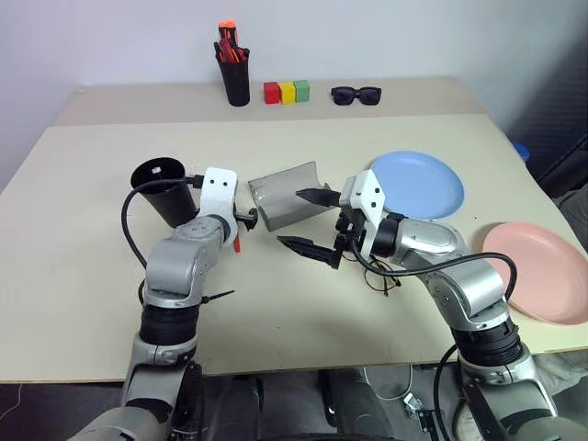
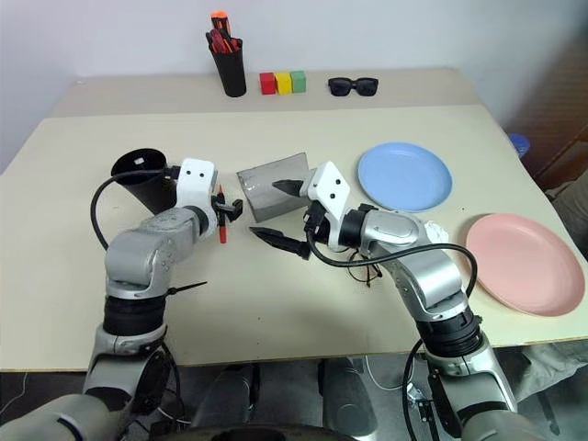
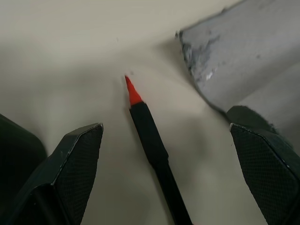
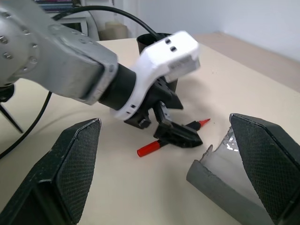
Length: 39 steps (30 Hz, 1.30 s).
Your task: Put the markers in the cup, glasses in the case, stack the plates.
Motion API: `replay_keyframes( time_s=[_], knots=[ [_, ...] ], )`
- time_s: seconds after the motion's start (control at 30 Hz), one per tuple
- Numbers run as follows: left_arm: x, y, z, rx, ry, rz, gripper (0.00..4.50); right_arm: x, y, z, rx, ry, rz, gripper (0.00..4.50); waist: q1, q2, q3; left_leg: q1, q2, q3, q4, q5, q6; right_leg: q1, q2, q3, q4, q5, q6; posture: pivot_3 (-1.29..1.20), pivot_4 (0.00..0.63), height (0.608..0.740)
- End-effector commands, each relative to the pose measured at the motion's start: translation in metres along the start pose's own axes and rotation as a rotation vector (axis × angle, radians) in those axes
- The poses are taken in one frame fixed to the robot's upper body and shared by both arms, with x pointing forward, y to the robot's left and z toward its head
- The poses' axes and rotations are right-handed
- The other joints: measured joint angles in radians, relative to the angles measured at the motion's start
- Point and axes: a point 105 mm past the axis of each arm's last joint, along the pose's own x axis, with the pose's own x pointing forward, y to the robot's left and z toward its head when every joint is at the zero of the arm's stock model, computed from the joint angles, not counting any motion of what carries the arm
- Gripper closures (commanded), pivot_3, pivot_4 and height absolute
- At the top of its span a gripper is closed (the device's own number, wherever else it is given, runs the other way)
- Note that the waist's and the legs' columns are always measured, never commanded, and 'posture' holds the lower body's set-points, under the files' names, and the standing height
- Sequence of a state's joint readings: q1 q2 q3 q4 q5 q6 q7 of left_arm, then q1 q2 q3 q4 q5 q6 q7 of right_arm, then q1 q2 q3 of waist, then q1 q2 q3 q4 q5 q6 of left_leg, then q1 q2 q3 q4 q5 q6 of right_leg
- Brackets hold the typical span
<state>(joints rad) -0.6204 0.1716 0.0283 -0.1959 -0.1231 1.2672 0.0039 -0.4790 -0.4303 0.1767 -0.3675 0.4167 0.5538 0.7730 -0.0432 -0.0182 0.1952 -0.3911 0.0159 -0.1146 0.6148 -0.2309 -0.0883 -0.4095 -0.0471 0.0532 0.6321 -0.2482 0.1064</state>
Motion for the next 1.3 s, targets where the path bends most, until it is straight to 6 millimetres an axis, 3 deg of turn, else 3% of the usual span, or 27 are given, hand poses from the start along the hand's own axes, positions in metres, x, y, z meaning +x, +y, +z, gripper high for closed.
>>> replay_keyframes(
  time_s=[0.03,0.07,0.17,0.4,0.57,0.7,0.8,0.87,0.97,1.07,1.17,1.3],
  knots=[
    [0.004,0.012,0.004,0.005,0.039,0.071,0.05,0.0,0.007,0.009,-0.039,-0.03,0.02,0.0,-0.001,0.0,0.0,0.0,0.0,0.0,0.0,0.0,0.0,0.0,0.0,0.0,0.0,0.0,0.0,0.0,0.15,0.74],
    [0.006,0.012,0.003,-0.001,0.062,0.06,0.05,0.0,0.008,0.009,-0.041,-0.028,0.019,0.0,0.0,0.0,0.0,0.0,0.0,0.0,0.0,0.0,0.0,0.0,0.0,0.0,0.0,0.0,0.0,0.0,0.15,0.74],
    [0.011,0.016,-0.004,0.027,0.115,0.068,0.9,0.0,0.009,0.009,-0.04,-0.032,0.014,0.0,-0.001,0.0,0.0,0.0,0.0,0.0,0.0,0.0,0.0,0.0,0.0,0.0,0.0,0.0,0.0,0.0,0.15,0.74],
    [0.014,0.016,-0.007,-0.011,0.122,0.048,4.37,-0.001,0.01,0.011,-0.044,-0.031,0.011,0.0,-0.002,0.0,0.0,0.0,0.0,0.0,0.0,0.0,0.0,0.0,0.0,0.0,0.0,0.0,0.0,0.0,0.15,0.74],
    [0.0,-0.005,0.038,0.049,-0.169,-0.079,4.45,-0.001,0.01,0.01,-0.044,-0.028,0.013,0.0,0.001,0.0,0.0,0.0,0.0,0.0,0.0,0.0,0.0,0.0,0.0,0.0,0.0,0.0,0.0,0.0,0.15,0.74],
    [-0.04,-0.017,0.09,0.118,-0.534,-0.206,4.45,-0.001,0.009,0.01,-0.046,-0.03,0.011,0.0,0.006,0.0,0.0,-0.001,0.0,0.0,0.0,0.0,-0.001,0.0,-0.001,0.0,-0.001,0.0,0.0,0.0,0.15,0.74],
    [-0.08,0.001,0.128,0.085,-0.834,-0.188,4.45,0.0,0.008,0.013,-0.05,-0.039,0.007,0.0,0.004,0.0,0.0,-0.001,0.0,0.0,-0.001,0.0,-0.001,0.0,-0.001,0.0,-0.001,0.0,0.0,0.0,0.15,0.74],
    [-0.095,0.031,0.143,0.071,-0.955,-0.028,4.45,0.003,0.006,0.017,-0.051,-0.061,-0.007,0.0,0.0,0.0,0.0,0.0,0.0,0.0,-0.001,0.0,-0.001,0.0,-0.001,0.0,-0.001,0.0,0.0,0.0,0.15,0.74],
    [-0.113,0.081,0.141,0.18,-1.034,0.283,4.45,0.014,0.004,0.032,-0.035,-0.142,-0.047,0.0,-0.011,0.0,0.0,0.001,0.0,0.0,-0.001,0.0,-0.001,0.0,0.0,0.001,0.0,0.0,0.0,0.0,0.15,0.74],
    [-0.113,0.109,0.126,0.165,-1.011,0.412,4.45,0.021,0.007,0.039,-0.015,-0.184,-0.048,0.0,-0.004,0.001,0.0,0.001,0.0,0.0,-0.002,0.0,-0.001,0.0,0.0,0.001,0.0,0.0,-0.001,0.0,0.15,0.74],
    [-0.106,0.117,0.109,0.108,-0.992,0.406,4.45,0.028,0.013,0.041,0.004,-0.204,-0.022,0.0,0.012,0.0,0.0,-0.001,0.0,0.0,0.0,0.0,-0.001,0.0,-0.001,0.0,-0.001,0.0,0.0,0.0,0.15,0.74],
    [-0.09,0.109,0.093,0.113,-0.97,0.37,4.45,0.033,0.02,0.042,0.014,-0.215,0.012,0.0,0.03,-0.001,0.0,-0.001,-0.001,0.0,0.001,0.0,-0.001,0.0,-0.001,0.0,-0.002,0.0,0.0,0.0,0.15,0.74]
  ],
)
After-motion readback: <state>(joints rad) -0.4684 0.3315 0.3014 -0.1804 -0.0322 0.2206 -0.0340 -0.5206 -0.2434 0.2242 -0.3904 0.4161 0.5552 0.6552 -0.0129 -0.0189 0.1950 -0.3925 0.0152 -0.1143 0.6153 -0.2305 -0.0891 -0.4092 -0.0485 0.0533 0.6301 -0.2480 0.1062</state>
